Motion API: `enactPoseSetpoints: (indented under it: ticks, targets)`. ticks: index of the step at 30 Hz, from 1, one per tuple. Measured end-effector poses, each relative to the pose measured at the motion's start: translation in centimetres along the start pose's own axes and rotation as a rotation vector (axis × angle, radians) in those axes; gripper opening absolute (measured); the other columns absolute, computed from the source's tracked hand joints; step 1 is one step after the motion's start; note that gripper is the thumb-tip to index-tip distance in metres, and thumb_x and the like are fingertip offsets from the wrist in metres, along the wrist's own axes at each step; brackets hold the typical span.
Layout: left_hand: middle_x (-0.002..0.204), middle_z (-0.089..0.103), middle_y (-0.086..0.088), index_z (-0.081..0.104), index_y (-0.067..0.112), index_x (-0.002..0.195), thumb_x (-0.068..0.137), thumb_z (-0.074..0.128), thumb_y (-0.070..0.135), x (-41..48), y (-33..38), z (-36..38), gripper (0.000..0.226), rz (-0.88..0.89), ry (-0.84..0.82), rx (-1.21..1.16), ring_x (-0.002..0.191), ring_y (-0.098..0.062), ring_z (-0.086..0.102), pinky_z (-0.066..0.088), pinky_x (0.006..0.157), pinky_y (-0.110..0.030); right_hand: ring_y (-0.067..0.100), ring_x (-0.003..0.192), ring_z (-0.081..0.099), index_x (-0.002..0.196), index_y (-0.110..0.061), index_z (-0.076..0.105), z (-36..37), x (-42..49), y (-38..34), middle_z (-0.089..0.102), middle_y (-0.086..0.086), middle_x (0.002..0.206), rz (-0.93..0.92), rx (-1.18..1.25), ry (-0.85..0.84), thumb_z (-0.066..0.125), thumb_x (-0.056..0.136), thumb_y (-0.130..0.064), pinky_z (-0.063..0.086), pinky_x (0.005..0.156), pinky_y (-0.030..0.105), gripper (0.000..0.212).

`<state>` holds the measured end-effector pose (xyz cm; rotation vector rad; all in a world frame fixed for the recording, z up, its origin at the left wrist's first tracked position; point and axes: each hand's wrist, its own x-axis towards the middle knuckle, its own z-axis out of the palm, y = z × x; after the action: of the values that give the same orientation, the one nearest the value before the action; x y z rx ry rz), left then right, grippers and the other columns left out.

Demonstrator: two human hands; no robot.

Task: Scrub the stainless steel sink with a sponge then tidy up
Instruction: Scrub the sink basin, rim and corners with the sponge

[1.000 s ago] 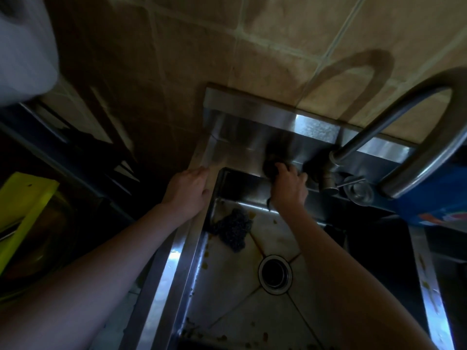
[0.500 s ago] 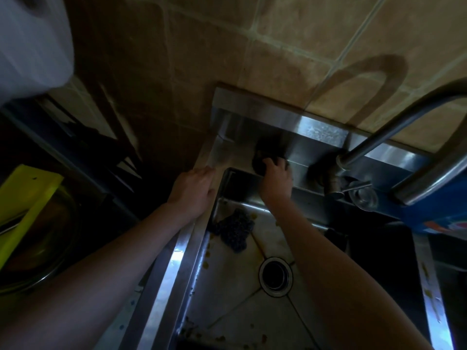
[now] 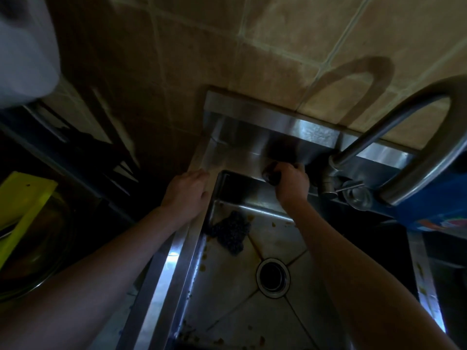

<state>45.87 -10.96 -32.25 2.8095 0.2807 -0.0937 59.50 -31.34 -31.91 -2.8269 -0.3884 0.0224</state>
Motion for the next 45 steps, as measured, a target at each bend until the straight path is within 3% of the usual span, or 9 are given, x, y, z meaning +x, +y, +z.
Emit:
enactPoseSetpoints:
  ticks: [4, 9, 12, 16, 23, 30, 38, 42, 45]
  targets:
    - [0.124, 0.058, -0.008, 0.054, 0.011, 0.121, 0.084, 0.056, 0.021, -0.1, 0.0, 0.2, 0.039, 0.006, 0.004, 0.009, 0.107, -0.030, 0.056, 0.045, 0.089, -0.037, 0.036, 0.098, 0.057, 0.092, -0.020, 0.067, 0.3, 1.1, -0.6, 0.054, 0.015, 0.113, -0.001, 0.032, -0.090, 0.056, 0.082, -0.006, 0.045, 0.081, 0.034, 0.020]
    - [0.125, 0.058, -0.009, 0.056, 0.010, 0.121, 0.085, 0.055, 0.020, -0.2, 0.0, 0.1, 0.037, 0.003, 0.013, -0.019, 0.108, -0.031, 0.057, 0.046, 0.090, -0.039, 0.035, 0.114, 0.049, 0.102, -0.016, 0.063, 0.5, 0.7, 0.0, 0.051, 0.012, 0.126, -0.117, -0.067, -0.056, 0.061, 0.075, 0.000, 0.043, 0.086, 0.036, 0.031]
    - [0.120, 0.060, -0.008, 0.057, 0.011, 0.114, 0.084, 0.053, 0.019, -0.2, 0.0, -0.1, 0.031, -0.008, 0.001, -0.032, 0.105, -0.029, 0.058, 0.047, 0.088, -0.039, 0.040, 0.121, 0.042, 0.124, -0.017, 0.048, 0.8, -0.7, 0.0, 0.039, 0.015, 0.137, 0.068, -0.094, 0.036, 0.064, 0.074, -0.005, 0.043, 0.095, 0.049, 0.053]
    - [0.120, 0.059, -0.006, 0.056, 0.013, 0.114, 0.085, 0.053, 0.019, -0.4, -0.1, -0.2, 0.030, -0.011, -0.007, -0.051, 0.106, -0.028, 0.057, 0.047, 0.087, -0.039, 0.041, 0.125, 0.038, 0.139, -0.026, 0.033, 1.2, -1.1, -1.2, 0.035, 0.015, 0.140, 0.283, 0.116, -0.048, 0.050, 0.086, -0.022, 0.042, 0.093, 0.050, 0.056]
    - [0.112, 0.059, -0.008, 0.057, 0.011, 0.106, 0.084, 0.051, 0.018, -0.5, -0.1, -0.1, 0.024, -0.012, -0.011, -0.067, 0.100, -0.030, 0.057, 0.047, 0.081, -0.039, 0.041, 0.126, 0.036, 0.131, -0.021, 0.042, 1.5, 0.1, -3.1, 0.040, 0.018, 0.136, 0.367, 0.181, -0.027, 0.053, 0.087, -0.048, 0.038, 0.097, 0.052, 0.053]
    - [0.120, 0.058, -0.006, 0.057, 0.012, 0.111, 0.086, 0.051, 0.017, -0.6, -0.2, -0.3, 0.026, 0.009, -0.012, -0.048, 0.104, -0.028, 0.057, 0.047, 0.086, -0.040, 0.040, 0.119, 0.042, 0.128, -0.018, 0.047, 2.4, 0.1, -5.6, 0.044, 0.018, 0.131, 0.193, 0.153, -0.049, 0.057, 0.085, -0.029, 0.041, 0.094, 0.044, 0.046]
    - [0.133, 0.052, -0.006, 0.058, 0.011, 0.117, 0.085, 0.053, 0.012, -1.1, -0.7, -0.4, 0.032, 0.044, -0.011, -0.123, 0.111, -0.029, 0.055, 0.046, 0.087, -0.042, 0.040, 0.114, 0.049, 0.129, -0.022, 0.047, 2.5, 0.0, -6.3, 0.043, 0.014, 0.129, -0.119, 0.113, -0.178, 0.065, 0.079, -0.023, 0.048, 0.089, 0.045, 0.053]
    - [0.141, 0.042, -0.003, 0.053, 0.018, 0.126, 0.085, 0.056, 0.015, -2.1, -1.2, -0.3, 0.042, 0.034, 0.017, -0.138, 0.123, -0.024, 0.047, 0.043, 0.094, -0.042, 0.040, 0.100, 0.056, 0.124, -0.022, 0.050, 1.8, 0.2, -3.9, 0.049, 0.016, 0.121, -0.083, 0.119, -0.164, 0.069, 0.072, -0.022, 0.050, 0.079, 0.039, 0.056]
    - [0.144, 0.039, -0.003, 0.051, 0.017, 0.129, 0.085, 0.053, 0.016, -3.2, -1.4, -0.3, 0.044, 0.011, 0.016, -0.105, 0.128, -0.023, 0.043, 0.041, 0.096, -0.042, 0.040, 0.103, 0.055, 0.123, -0.022, 0.050, 1.2, 0.0, -1.9, 0.050, 0.017, 0.119, 0.024, 0.126, -0.126, 0.069, 0.072, -0.022, 0.049, 0.086, 0.041, 0.054]
